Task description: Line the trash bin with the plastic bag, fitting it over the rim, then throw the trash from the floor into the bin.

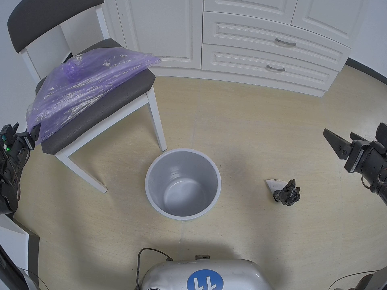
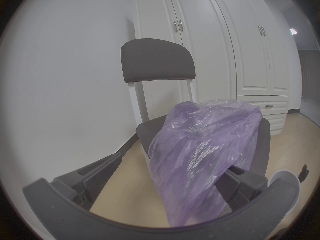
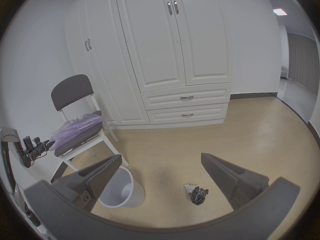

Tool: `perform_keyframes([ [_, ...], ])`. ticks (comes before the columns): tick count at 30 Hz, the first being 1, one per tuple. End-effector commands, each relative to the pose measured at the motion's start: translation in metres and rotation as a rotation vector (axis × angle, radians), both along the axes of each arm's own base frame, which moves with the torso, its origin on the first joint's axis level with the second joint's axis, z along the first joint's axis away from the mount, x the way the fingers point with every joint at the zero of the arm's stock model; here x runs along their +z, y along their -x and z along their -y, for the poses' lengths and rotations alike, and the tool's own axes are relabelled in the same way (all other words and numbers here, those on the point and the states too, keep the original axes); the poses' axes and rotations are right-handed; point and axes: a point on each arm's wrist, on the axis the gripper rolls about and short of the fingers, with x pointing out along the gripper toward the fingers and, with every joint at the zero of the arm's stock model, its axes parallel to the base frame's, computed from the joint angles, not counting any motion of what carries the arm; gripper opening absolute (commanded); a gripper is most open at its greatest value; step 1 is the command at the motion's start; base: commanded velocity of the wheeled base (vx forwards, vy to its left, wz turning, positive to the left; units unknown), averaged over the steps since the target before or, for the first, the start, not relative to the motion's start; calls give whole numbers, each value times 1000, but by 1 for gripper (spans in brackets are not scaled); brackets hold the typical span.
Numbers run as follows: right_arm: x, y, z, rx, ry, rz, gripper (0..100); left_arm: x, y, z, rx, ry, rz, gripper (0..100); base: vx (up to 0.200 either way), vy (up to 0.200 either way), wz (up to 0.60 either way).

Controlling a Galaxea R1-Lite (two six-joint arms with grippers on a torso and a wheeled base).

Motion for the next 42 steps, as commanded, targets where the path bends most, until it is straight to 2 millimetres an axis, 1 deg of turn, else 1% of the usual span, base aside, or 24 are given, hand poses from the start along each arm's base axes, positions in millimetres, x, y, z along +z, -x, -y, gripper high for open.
perform_keyframes([
  [1,4,4,2,-1,-10,22,100,-1,-1,-1,1,2,0,100,0,0,0],
  [5,4,4,2,3,-9,21,100,7,3,1,1,-8,21,100,0,0,0],
  [14,4,5,1,6,-9,20,100,6,2,1,0,-9,19,100,0,0,0],
  [15,3,5,1,6,-8,18,100,5,3,0,3,-15,13,0,0,0,0],
  [27,0,5,-3,28,2,3,100,8,6,4,-7,-15,22,0,0,0,0],
  [32,0,16,-28,103,30,2,100,9,8,6,-7,-16,23,0,0,0,0],
  [33,0,15,-30,103,33,2,100,9,8,6,-7,-16,23,0,0,0,0],
  [34,6,9,-43,96,54,15,100,11,11,6,-6,-13,27,0,0,0,0],
  [36,19,-4,-57,52,26,55,100,13,12,7,-6,-17,34,0,0,0,0],
  [37,33,-13,-66,-3,-30,119,100,13,14,8,-9,-17,34,0,0,0,0],
  [38,43,-18,-69,-36,-77,168,100,14,14,9,-11,-18,35,0,0,0,0],
  [39,47,-19,-70,-50,-100,191,100,14,14,10,-14,-18,35,0,0,0,0],
  [40,56,-21,-71,-64,-155,260,100,15,14,14,-28,-20,39,0,0,0,0],
  [41,54,-19,-71,-58,-165,278,100,16,13,17,-39,-21,42,0,0,0,0],
  [42,45,-17,-69,-46,-159,280,100,17,13,19,-46,-21,44,0,0,0,0],
])
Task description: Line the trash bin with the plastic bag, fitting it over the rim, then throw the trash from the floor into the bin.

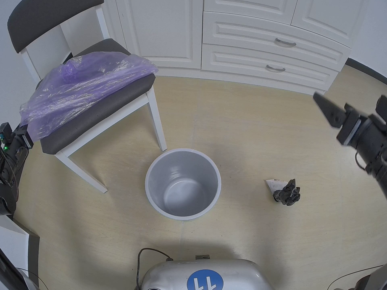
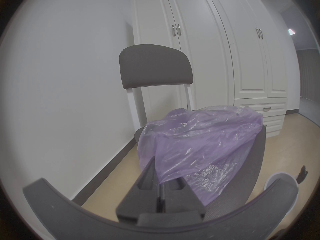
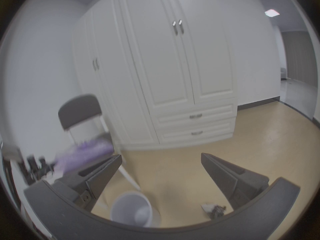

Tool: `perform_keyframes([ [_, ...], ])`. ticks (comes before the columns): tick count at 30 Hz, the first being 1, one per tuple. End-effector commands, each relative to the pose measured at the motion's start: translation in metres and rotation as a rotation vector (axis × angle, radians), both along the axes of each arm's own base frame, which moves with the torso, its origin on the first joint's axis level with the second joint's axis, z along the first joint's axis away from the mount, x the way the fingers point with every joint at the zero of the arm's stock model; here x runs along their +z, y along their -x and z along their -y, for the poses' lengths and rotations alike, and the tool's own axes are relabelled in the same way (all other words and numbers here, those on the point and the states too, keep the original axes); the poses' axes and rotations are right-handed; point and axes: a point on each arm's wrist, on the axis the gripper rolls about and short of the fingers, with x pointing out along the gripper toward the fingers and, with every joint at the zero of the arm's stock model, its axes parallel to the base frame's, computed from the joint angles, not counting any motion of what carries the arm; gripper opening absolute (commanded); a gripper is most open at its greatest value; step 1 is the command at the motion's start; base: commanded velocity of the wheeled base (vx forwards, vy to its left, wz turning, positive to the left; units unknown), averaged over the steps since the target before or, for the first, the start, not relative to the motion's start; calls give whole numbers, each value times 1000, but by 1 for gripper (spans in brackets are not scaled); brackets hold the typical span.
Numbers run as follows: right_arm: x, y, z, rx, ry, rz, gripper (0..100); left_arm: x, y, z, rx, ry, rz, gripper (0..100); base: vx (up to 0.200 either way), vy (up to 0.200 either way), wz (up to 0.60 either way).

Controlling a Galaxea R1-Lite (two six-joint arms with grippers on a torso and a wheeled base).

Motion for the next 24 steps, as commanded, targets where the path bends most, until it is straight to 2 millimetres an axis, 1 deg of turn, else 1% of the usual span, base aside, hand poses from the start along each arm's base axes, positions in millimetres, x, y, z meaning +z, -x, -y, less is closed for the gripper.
perform_keyframes([
  [1,-8,-18,-23,-28,-42,83,100,10,5,15,-43,-12,27,0,0,0,0],
  [2,-16,-17,-24,-2,-13,75,100,11,7,18,-51,-13,29,0,0,0,0],
  [3,-18,-16,-23,5,2,73,100,12,7,19,-52,-14,32,0,0,0,0],
  [4,-28,-15,-24,29,82,66,100,17,10,24,-63,-27,46,0,0,0,0],
  [6,-29,-13,-22,25,108,74,100,29,13,34,-99,-47,87,0,0,0,0],
  [7,-28,-12,-22,25,106,76,100,31,12,37,-106,-50,96,0,0,0,0],
  [8,-31,-12,-21,21,112,74,100,50,7,46,-160,-81,168,0,0,0,0],
  [9,-35,-11,-20,20,123,65,100,62,0,55,-206,-99,212,0,0,0,0],
  [11,-43,-9,-17,18,146,44,100,79,-8,69,-254,-127,252,0,0,0,0],
  [13,-43,-9,-15,12,148,44,100,86,-9,76,-269,-146,234,0,0,0,0],
  [14,-42,-9,-14,11,147,48,100,90,-6,80,-276,-156,218,0,0,0,0],
  [15,-42,-9,-14,11,147,48,100,90,-6,80,-276,-156,218,0,0,0,0],
  [16,-42,-7,-15,15,152,49,100,96,-2,92,-318,-151,197,0,0,0,0],
  [17,-43,-7,-16,17,158,46,100,97,-1,98,-341,-146,187,0,0,0,0],
  [18,-44,-7,-16,17,161,44,100,98,-1,100,-350,-142,183,0,0,0,0],
  [19,-48,-8,-17,20,178,30,100,93,2,114,-392,-125,148,0,0,0,0],
  [21,-50,-8,-17,20,183,26,100,87,3,119,-398,-115,125,0,0,0,0],
  [22,-48,-7,-16,17,183,35,100,73,6,123,-375,-87,79,0,0,0,0],
  [24,-45,-5,-15,17,177,46,100,73,2,124,-348,-82,80,0,0,0,0],
])
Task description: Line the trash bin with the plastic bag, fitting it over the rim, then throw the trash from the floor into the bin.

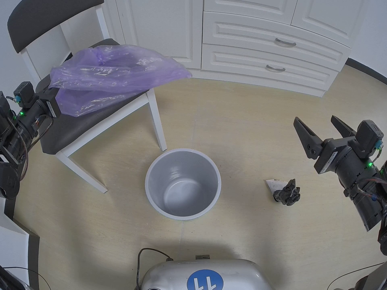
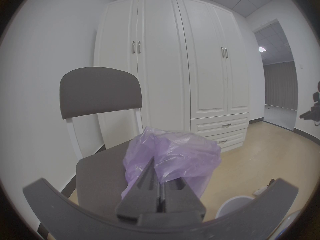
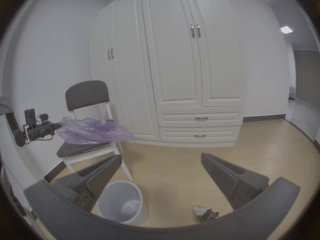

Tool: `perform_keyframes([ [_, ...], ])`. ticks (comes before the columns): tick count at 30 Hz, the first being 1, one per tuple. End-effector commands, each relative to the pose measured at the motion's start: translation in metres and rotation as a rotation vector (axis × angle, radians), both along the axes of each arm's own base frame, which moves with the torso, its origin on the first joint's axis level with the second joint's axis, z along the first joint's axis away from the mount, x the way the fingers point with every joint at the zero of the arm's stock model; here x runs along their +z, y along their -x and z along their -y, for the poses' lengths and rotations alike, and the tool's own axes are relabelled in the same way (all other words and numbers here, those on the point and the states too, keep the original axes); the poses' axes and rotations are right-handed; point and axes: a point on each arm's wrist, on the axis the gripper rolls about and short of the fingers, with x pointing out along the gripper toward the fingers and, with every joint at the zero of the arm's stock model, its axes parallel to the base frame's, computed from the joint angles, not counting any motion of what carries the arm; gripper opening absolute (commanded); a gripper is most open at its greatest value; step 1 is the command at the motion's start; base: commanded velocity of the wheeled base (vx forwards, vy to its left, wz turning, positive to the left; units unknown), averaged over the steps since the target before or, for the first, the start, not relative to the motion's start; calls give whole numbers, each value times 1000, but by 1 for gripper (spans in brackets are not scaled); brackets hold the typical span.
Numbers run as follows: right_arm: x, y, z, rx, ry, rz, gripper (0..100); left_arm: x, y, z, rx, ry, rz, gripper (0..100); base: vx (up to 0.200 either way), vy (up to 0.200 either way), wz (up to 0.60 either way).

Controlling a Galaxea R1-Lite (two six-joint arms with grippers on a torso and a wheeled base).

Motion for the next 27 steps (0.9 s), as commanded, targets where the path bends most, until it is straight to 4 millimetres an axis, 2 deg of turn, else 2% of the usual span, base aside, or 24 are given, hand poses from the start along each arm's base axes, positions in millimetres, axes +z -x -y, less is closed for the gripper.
perform_keyframes([
  [1,-1,5,1,8,15,1,100,3,10,17,7,14,3,0,0,0,0],
  [5,5,5,-7,39,62,22,100,6,8,17,46,27,16,0,0,0,0],
  [7,5,-1,-14,39,73,26,100,6,9,27,15,31,14,0,0,0,0],
  [9,5,-1,-14,39,73,26,100,6,9,27,15,31,14,0,0,0,0],
  [10,-4,-1,-14,46,59,-11,100,6,11,38,-2,35,14,0,0,0,0],
  [14,-8,-2,-14,48,61,-24,100,9,13,45,21,25,28,0,0,0,0],
  [19,-35,-1,-36,111,131,-102,100,11,10,61,-29,26,38,0,0,0,0],
  [23,-61,-9,-55,141,154,-183,100,15,8,78,-43,56,47,0,0,0,0],
  [27,-74,-12,-66,158,147,-195,100,17,6,96,-51,84,51,0,0,0,0],
])
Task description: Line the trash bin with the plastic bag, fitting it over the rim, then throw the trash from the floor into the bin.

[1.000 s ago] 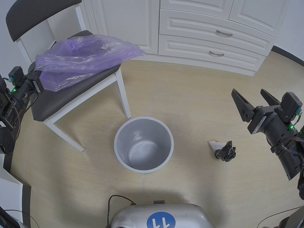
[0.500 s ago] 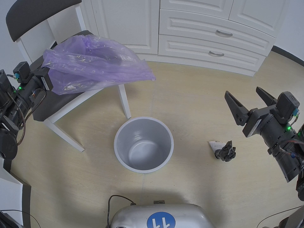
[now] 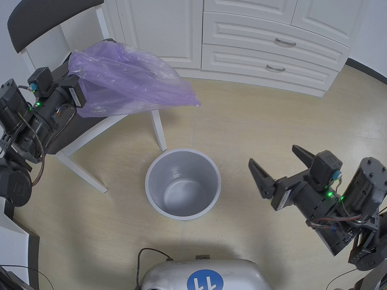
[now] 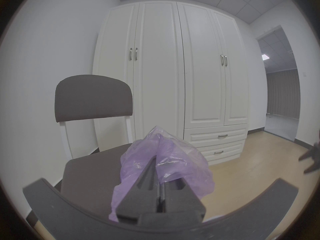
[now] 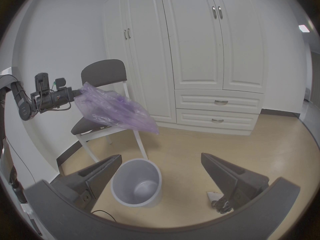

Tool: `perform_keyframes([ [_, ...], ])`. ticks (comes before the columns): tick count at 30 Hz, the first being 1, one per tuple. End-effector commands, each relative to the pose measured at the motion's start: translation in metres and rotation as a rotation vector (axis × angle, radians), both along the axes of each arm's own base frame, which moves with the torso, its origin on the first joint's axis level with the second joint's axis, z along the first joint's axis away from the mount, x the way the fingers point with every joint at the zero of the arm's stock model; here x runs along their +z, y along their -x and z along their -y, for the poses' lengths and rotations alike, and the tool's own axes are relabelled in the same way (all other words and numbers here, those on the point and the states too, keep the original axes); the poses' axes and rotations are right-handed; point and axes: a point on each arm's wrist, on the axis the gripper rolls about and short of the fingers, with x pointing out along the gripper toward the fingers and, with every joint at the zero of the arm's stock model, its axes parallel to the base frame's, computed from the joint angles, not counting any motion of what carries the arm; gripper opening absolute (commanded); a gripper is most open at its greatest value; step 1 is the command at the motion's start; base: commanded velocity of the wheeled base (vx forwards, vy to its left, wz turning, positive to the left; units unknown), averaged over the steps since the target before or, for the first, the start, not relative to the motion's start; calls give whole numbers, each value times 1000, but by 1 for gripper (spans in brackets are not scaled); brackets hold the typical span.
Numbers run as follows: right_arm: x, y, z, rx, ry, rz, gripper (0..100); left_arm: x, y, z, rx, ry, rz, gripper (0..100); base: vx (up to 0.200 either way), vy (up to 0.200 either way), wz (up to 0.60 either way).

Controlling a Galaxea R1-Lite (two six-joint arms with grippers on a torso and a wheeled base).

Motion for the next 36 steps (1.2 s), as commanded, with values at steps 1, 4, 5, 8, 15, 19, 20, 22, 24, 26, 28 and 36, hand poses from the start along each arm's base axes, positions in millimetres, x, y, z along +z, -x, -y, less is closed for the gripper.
perform_keyframes([
  [1,-31,-7,-23,33,45,-57,100,3,-5,27,-45,33,5,0,0,0,0],
  [4,-41,-8,-28,40,45,-57,100,8,-4,42,-77,89,11,0,0,0,0],
  [5,-44,-8,-30,46,49,-59,100,11,-4,45,-80,111,20,0,0,0,0],
  [8,-56,-9,-36,59,58,-66,100,22,-7,49,-65,175,47,0,0,0,0],
  [15,-76,-11,-47,75,63,-65,100,28,0,62,-95,217,55,0,0,0,0],
  [19,-82,-7,-51,94,79,-79,100,29,5,76,-101,243,51,0,0,0,0],
  [20,-83,-7,-52,98,83,-82,100,30,7,80,-99,252,50,0,0,0,0],
  [22,-87,-6,-54,106,91,-91,100,33,10,87,-101,270,52,0,0,0,0],
  [24,-93,-4,-58,119,96,-108,100,34,15,96,-105,287,45,0,0,0,0],
  [26,-98,-3,-61,127,95,-121,100,33,18,102,-114,293,39,0,0,0,0],
  [28,-102,-1,-63,134,99,-132,100,33,21,106,-128,294,36,0,0,0,0],
  [36,-112,3,-70,157,111,-155,100,29,25,120,-172,289,18,0,0,0,0],
])
